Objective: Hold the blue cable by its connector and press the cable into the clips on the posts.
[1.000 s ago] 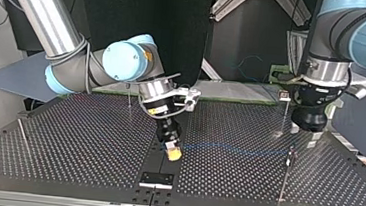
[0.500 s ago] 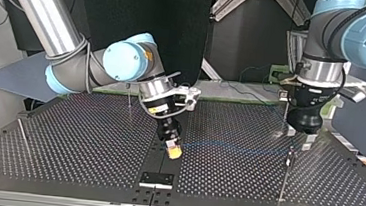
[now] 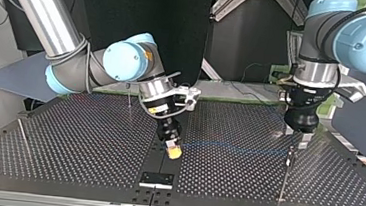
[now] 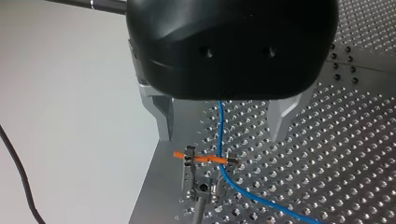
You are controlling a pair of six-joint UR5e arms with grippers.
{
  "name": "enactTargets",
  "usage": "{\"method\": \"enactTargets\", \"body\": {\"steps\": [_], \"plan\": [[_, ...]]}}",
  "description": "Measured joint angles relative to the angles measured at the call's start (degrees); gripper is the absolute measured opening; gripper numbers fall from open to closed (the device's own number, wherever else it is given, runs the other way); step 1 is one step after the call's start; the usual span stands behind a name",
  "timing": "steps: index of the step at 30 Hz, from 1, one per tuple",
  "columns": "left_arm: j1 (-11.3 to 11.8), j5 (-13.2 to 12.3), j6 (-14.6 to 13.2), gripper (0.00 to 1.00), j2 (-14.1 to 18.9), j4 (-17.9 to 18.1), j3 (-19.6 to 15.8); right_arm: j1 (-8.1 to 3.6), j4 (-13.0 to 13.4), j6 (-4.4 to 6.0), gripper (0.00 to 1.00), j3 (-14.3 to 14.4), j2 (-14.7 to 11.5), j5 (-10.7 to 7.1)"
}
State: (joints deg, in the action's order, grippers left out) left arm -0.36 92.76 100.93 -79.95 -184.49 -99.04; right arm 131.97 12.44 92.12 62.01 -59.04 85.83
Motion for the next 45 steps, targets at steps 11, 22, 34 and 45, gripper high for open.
{"method": "enactTargets", "body": {"steps": [11,22,34,45], "plan": [[-0.63,0.74,-0.13,1.0,-0.05,-0.16,0.0,0.07,-0.03,0.13,0.0,0.0,0.01,-0.01],[-1.42,-0.36,-0.2,1.0,-0.06,0.66,-0.02,0.04,0.04,0.16,0.0,0.0,0.01,0.05],[-2.22,-5.77,-0.61,1.0,-2.17,3.7,1.03,0.06,0.04,0.01,0.0,0.07,0.03,0.04],[-2.52,-4.16,-4.21,1.0,-7.61,3.69,5.59,0.02,0.1,-0.12,0.0,0.09,0.06,0.07]]}}
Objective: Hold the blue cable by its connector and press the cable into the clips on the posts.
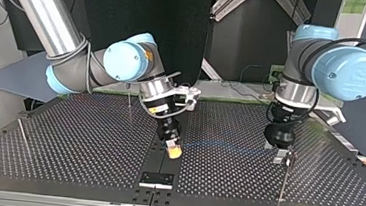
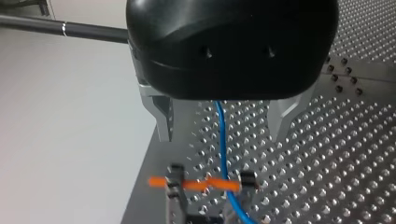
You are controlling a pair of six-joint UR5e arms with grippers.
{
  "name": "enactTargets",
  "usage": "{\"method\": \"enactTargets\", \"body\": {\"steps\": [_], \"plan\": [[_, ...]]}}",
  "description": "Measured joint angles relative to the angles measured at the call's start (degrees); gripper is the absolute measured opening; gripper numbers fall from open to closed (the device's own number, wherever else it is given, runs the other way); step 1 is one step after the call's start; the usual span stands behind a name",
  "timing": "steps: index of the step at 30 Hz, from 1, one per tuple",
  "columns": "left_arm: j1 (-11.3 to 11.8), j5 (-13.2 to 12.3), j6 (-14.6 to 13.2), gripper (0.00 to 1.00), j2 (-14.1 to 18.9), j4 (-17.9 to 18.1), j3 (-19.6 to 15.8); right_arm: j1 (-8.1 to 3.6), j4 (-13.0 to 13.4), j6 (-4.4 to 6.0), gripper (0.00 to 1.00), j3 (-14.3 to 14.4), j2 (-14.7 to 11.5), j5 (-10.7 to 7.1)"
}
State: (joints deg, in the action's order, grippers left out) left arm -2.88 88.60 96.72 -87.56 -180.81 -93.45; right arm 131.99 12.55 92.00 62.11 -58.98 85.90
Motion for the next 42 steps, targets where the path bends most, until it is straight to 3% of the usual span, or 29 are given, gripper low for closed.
{"method": "enactTargets", "body": {"steps": [9,26,27,28,29,31,32,33,37,42], "plan": [[-0.63,2.15,-1.14,1.0,-4.0,1.21,2.35,-0.03,0.03,-0.07,0.0,-0.01,0.01,0.0],[-0.86,2.99,-0.39,1.0,-4.51,2.63,3.56,0.05,0.03,-0.05,0.0,-0.01,0.01,-0.02],[-0.88,2.99,-0.39,0.96,-4.51,2.61,3.56,0.05,0.02,-0.05,0.0,-0.01,0.0,-0.02],[-0.92,2.99,-0.39,0.67,-4.51,2.58,3.56,0.04,0.0,-0.05,0.0,-0.01,0.0,-0.02],[-0.98,3.01,-0.39,0.67,-4.5,2.54,3.56,0.04,-0.02,-0.05,0.0,-0.01,0.0,-0.02],[-1.08,3.24,-0.48,0.22,-4.5,2.48,3.55,0.03,-0.02,-0.05,0.0,-0.01,0.01,-0.02],[-1.16,3.59,-0.7,0.22,-4.5,2.45,3.55,0.03,-0.01,-0.05,0.0,0.0,0.01,-0.02],[-1.23,3.97,-0.98,0.0,-4.49,2.43,3.55,0.03,-0.01,-0.05,0.0,-0.01,0.01,-0.02],[-1.63,5.54,-2.66,0.0,-4.49,2.32,3.53,-0.01,-0.04,-0.05,0.0,-0.01,0.02,-0.03],[-2.09,5.47,-3.57,0.0,-4.49,2.26,3.51,-0.14,-0.06,-0.05,0.0,-0.01,0.02,-0.06]]}}
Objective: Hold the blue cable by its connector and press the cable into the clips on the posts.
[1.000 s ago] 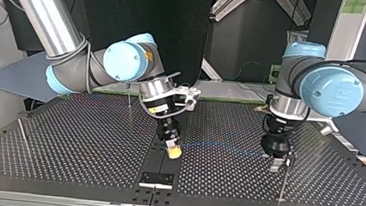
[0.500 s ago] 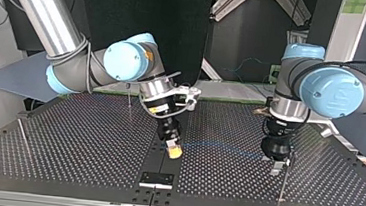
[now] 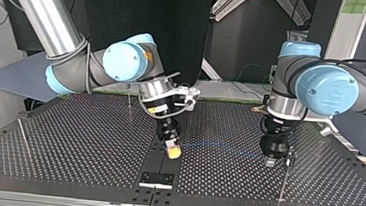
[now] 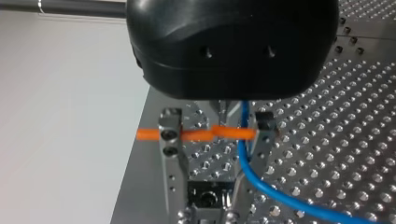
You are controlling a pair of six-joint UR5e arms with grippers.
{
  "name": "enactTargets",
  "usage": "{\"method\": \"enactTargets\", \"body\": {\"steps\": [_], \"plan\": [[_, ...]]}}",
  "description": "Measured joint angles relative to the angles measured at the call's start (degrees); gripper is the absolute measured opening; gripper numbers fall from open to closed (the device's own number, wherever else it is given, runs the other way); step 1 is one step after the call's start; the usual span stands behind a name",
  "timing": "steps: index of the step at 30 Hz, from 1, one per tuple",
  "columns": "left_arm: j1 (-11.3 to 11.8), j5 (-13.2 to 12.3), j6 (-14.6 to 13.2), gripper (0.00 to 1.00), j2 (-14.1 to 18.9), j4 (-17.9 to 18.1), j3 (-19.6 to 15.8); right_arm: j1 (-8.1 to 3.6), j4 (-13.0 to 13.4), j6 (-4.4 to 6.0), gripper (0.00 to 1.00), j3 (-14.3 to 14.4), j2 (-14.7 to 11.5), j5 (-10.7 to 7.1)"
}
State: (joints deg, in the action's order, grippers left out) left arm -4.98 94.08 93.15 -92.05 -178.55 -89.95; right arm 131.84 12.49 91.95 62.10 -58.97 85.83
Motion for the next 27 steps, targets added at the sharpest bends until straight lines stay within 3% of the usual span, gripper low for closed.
{"method": "enactTargets", "body": {"steps": [6,15,27], "plan": [[-0.46,0.3,-0.01,0.0,0.0,-0.04,-0.1,-0.49,0.02,0.0,0.0,0.69,0.0,0.03],[-1.48,0.23,-0.37,0.0,-0.01,1.91,-2.81,-1.0,0.39,-0.01,0.0,4.59,-0.02,0.62],[-4.76,1.6,-1.55,0.0,-2.0,7.25,-8.21,-0.77,0.05,-0.03,0.0,3.51,0.01,0.28]]}}
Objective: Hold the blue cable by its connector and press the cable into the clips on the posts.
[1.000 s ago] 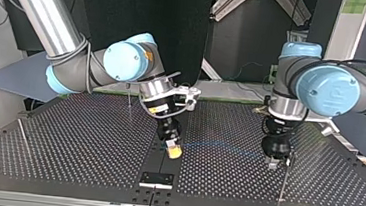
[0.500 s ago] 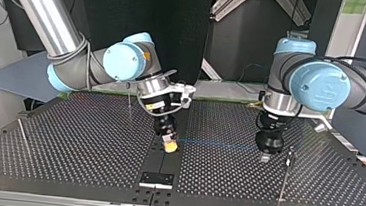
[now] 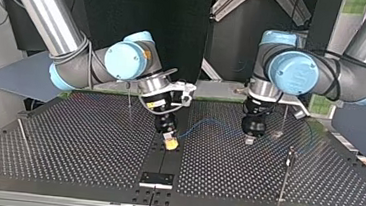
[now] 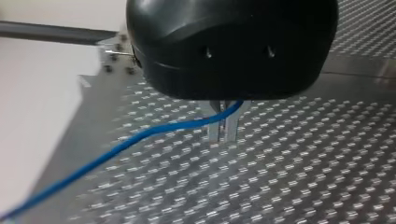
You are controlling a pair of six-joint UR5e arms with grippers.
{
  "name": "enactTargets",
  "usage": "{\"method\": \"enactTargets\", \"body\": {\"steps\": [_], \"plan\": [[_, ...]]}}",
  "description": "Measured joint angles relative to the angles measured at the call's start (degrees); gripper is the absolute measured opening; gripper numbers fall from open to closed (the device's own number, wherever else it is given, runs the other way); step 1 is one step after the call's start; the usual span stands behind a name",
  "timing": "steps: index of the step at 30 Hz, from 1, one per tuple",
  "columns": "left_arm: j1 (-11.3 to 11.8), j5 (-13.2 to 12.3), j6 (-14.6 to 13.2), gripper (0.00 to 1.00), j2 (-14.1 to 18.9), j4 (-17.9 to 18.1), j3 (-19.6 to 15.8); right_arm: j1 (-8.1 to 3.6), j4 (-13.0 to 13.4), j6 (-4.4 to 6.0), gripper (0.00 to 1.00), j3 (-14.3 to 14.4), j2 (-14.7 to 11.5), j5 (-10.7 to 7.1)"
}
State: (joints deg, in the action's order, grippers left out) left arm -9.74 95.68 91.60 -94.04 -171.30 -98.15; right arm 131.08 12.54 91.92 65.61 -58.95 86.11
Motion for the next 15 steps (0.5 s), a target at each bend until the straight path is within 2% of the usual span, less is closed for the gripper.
{"method": "enactTargets", "body": {"steps": [8,15], "plan": [[-4.21,4.14,0.09,0.0,-4.16,4.16,-3.7,0.0,0.0,0.0,0.0,0.0,0.0,0.0],[-7.4,6.91,0.78,0.0,-5.41,5.11,-4.26,0.0,0.0,0.0,0.0,0.0,0.01,-0.01]]}}
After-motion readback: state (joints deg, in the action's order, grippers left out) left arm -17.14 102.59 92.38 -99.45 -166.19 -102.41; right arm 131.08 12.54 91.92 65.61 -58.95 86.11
